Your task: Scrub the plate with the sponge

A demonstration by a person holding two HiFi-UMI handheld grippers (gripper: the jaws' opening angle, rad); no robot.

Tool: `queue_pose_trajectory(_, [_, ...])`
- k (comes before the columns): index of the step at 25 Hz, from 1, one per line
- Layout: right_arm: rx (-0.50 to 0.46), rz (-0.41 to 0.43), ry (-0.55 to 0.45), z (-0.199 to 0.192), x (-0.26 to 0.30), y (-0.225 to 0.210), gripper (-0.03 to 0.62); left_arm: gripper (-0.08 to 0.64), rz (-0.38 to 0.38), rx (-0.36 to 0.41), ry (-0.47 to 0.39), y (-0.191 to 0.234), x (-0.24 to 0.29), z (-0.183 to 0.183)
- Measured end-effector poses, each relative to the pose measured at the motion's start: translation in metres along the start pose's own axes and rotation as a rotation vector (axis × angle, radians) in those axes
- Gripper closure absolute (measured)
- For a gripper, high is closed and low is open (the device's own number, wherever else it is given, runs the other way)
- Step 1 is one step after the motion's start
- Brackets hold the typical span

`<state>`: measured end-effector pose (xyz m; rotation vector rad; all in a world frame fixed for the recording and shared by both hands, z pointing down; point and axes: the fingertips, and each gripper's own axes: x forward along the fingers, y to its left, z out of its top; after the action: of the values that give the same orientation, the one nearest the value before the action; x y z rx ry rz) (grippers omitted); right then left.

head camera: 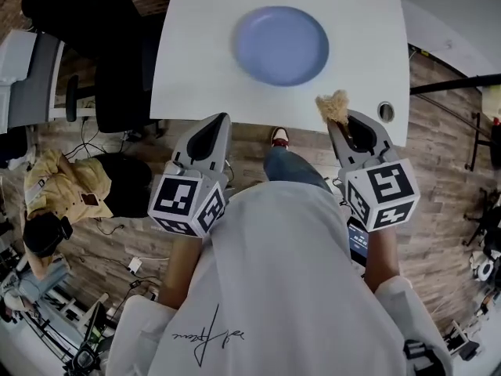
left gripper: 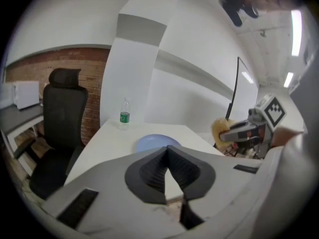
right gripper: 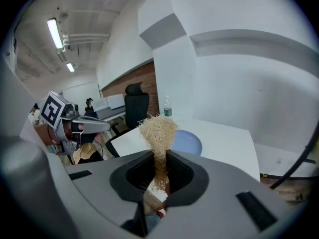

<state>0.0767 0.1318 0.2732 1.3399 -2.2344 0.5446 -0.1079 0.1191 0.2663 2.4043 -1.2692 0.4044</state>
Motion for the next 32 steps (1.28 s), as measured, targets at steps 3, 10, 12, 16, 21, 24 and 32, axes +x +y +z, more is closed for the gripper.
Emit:
queue_pose_trajectory(3, [-0.01, 0.012, 0.014, 0.005, 0.013, -0.022, 0.548, 0.563, 0.029, 0.041, 0.018, 0.0, 0.022, 0.007])
queue_pose_trajectory(10, [-0.01, 0.05, 0.013, 0.015, 0.037, -0.065, 0.548, 0.561, 0.096, 0.004, 0.065, 0.006, 0.07, 0.009])
queue_pose_trajectory(12, [-0.014, 0.056, 0.017, 0.015, 0.045, -0.07, 0.548, 0.561, 0.108, -0.025, 0.071, 0.011, 0.077, 0.006])
queue_pose_trajectory(16, [0.013, 0.064, 0.025, 0.013, 0.06, -0.086, 0.548, 0.561, 0.103, -0.067, 0.084, 0.017, 0.092, 0.004])
queue_pose_trajectory(21, [0.069, 0.064, 0.038, 0.007, 0.076, -0.098, 0.548, 0.565, 0.137, -0.111, 0.112, 0.033, 0.101, -0.008])
queue_pose_trajectory(24, [0.065, 0.063, 0.059, 0.002, 0.087, -0.099, 0.548, 0.561, 0.166, -0.138, 0.113, 0.046, 0.107, -0.012])
queue_pose_trajectory(32, [0.088, 0.055, 0.127, -0.011, 0.12, -0.103, 0.548, 0.54, 0.18, -0.157, 0.13, 0.065, 0.13, -0.015])
